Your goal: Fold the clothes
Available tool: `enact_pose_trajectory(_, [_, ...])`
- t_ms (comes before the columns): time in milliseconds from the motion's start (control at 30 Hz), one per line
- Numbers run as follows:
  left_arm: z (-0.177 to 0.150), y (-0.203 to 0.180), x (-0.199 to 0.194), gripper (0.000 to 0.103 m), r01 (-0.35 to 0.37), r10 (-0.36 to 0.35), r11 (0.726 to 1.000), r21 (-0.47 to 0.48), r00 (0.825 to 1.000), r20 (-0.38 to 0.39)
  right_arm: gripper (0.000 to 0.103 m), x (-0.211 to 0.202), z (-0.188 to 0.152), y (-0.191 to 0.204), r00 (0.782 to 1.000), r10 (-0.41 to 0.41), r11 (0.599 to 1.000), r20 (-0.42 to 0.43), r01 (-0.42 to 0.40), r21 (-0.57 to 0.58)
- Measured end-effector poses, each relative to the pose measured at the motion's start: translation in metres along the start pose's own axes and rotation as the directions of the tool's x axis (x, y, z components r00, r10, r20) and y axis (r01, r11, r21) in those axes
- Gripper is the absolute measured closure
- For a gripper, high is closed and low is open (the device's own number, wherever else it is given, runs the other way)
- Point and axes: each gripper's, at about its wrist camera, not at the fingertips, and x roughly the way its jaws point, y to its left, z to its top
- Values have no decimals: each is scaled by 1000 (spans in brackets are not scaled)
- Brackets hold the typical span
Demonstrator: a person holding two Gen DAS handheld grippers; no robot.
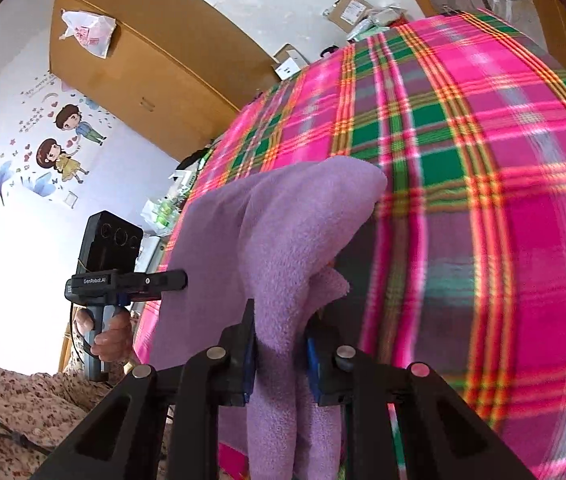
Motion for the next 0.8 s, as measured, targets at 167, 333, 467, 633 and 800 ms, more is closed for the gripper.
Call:
enact_pose_trajectory(167, [23, 6, -14, 71, -46, 46, 999, -5, 998, 46, 83, 23, 19, 11, 1000, 31, 999, -3, -31, -21])
enact_pose_trajectory(333, [46, 13, -23, 71, -64, 66, 998, -17, 993, 96, 83, 44, 40, 19, 999, 47, 998, -14, -47, -45])
enact_pose_trajectory(467, [65, 15, -27, 71, -79, 82, 997, -24, 989, 127, 83, 64, 59, 23, 999, 43, 997, -21, -44, -58])
enact_pose_trajectory(633, [89, 29, -37, 71, -97, 100, 995, -23, 983, 156, 83, 87, 82, 30, 999, 42, 996, -25, -44, -76])
enact_pose_trajectory(800, [113, 39, -38, 71, -124, 125, 992, -20, 978, 168, 83, 112, 104, 32, 999, 29, 996, -38, -33, -89])
